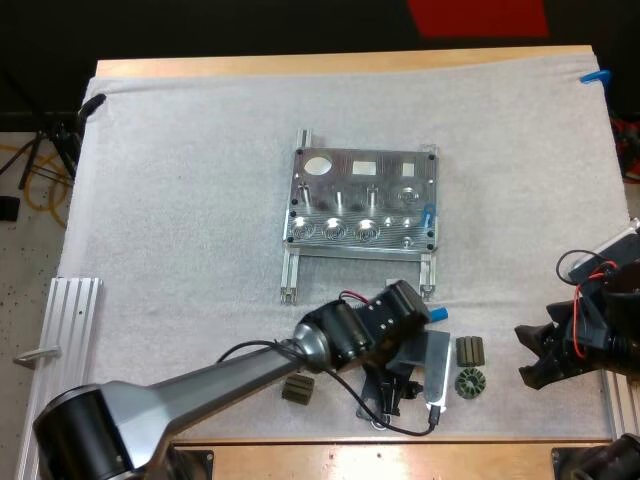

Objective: Load cells from right to left

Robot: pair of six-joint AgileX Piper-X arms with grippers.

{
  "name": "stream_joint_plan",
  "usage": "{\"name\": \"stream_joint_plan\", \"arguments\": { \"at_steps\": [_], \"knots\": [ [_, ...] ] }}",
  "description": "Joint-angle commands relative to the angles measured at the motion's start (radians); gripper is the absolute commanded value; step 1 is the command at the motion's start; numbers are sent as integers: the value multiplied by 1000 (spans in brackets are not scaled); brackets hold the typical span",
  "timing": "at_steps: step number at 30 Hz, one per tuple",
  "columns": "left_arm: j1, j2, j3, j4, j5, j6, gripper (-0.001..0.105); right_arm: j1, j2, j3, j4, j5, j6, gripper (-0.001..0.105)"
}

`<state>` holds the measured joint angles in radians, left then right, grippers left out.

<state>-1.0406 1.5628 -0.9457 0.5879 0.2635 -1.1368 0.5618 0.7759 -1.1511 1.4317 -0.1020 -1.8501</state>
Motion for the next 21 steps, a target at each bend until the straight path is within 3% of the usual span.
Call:
{"name": "stream_joint_plan", "arguments": {
  "at_steps": [1,8,21],
  "knots": [
    [-6,13,-3,-14,-45,5,65,1,-6,0,-12,-8,-12,47],
    [-8,84,-3,-25,-98,5,65,1,-6,0,-21,-8,-12,47],
    [-10,151,-3,-101,-96,-30,61,1,-6,0,-21,-8,-10,47]
  ]
}}
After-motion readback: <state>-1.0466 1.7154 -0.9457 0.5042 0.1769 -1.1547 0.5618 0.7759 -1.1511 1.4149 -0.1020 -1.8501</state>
